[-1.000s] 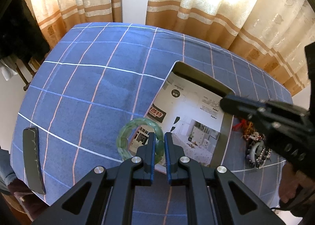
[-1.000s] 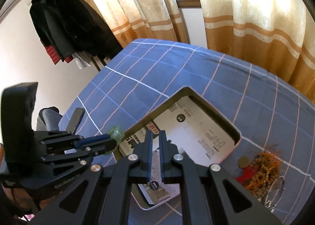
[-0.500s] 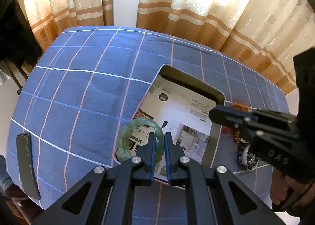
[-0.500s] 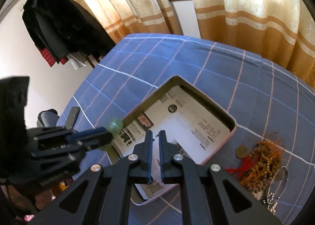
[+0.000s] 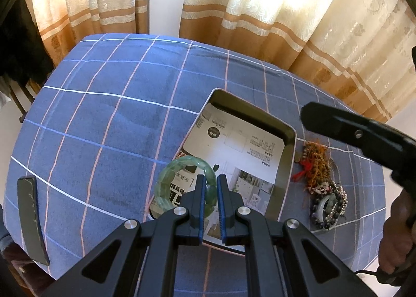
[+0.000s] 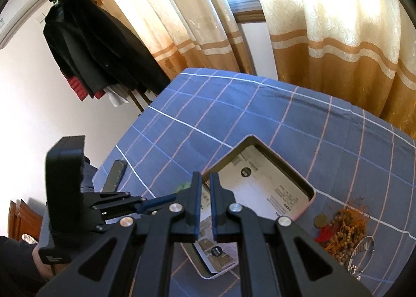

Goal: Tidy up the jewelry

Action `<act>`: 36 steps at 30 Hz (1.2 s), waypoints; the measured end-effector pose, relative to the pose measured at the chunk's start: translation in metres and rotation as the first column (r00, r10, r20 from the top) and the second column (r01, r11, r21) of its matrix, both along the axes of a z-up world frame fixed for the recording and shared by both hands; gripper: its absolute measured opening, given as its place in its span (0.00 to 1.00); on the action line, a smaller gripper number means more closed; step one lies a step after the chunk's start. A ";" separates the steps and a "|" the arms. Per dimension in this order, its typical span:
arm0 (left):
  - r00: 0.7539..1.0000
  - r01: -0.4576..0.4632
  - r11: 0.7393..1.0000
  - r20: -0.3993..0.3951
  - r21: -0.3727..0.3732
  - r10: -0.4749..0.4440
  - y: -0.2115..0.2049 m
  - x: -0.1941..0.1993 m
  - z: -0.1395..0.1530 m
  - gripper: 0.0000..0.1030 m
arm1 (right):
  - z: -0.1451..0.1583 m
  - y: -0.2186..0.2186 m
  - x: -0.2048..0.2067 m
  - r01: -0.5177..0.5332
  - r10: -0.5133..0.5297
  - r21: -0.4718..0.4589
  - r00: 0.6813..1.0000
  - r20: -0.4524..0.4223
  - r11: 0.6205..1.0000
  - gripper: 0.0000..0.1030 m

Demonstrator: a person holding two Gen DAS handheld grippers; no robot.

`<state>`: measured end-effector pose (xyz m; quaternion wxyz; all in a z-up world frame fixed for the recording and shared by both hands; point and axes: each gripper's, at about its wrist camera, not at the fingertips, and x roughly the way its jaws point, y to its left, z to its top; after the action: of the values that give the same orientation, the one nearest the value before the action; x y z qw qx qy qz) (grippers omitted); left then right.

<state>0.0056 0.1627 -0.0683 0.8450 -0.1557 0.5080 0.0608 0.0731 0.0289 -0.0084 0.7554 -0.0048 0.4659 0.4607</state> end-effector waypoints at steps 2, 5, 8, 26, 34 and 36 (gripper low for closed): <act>1.000 -0.004 1.000 0.004 -0.007 0.004 0.001 -0.001 0.001 0.07 | 0.006 -0.002 0.000 0.003 -0.003 0.010 1.000 0.006 1.000 0.08; 1.000 -0.008 1.000 0.010 -0.011 0.008 0.003 -0.002 0.003 0.07 | 0.015 -0.005 -0.001 0.006 -0.006 0.022 1.000 0.020 1.000 0.08; 1.000 -0.011 1.000 0.013 -0.017 0.011 0.004 -0.002 0.003 0.07 | 0.019 -0.009 0.002 0.014 -0.015 0.031 1.000 0.026 0.999 0.08; 1.000 0.015 1.000 -0.004 -0.001 -0.015 -0.005 -0.003 -0.007 0.07 | -0.069 -0.082 0.051 0.183 -0.183 -0.313 0.983 0.030 0.932 0.49; 1.000 0.024 1.000 -0.016 0.001 -0.024 -0.010 -0.002 -0.010 0.07 | -0.107 -0.059 0.022 0.060 -0.011 -0.441 0.994 0.113 0.896 0.48; 1.000 0.024 1.000 -0.018 -0.002 -0.024 -0.010 -0.002 -0.011 0.07 | -0.116 -0.055 0.020 0.050 0.023 -0.477 0.989 0.147 0.877 0.48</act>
<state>0.0032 0.1526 -0.0798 0.8408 -0.1501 0.5175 0.0516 0.0936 -0.0265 -0.1249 0.7663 -0.2227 0.5080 0.3241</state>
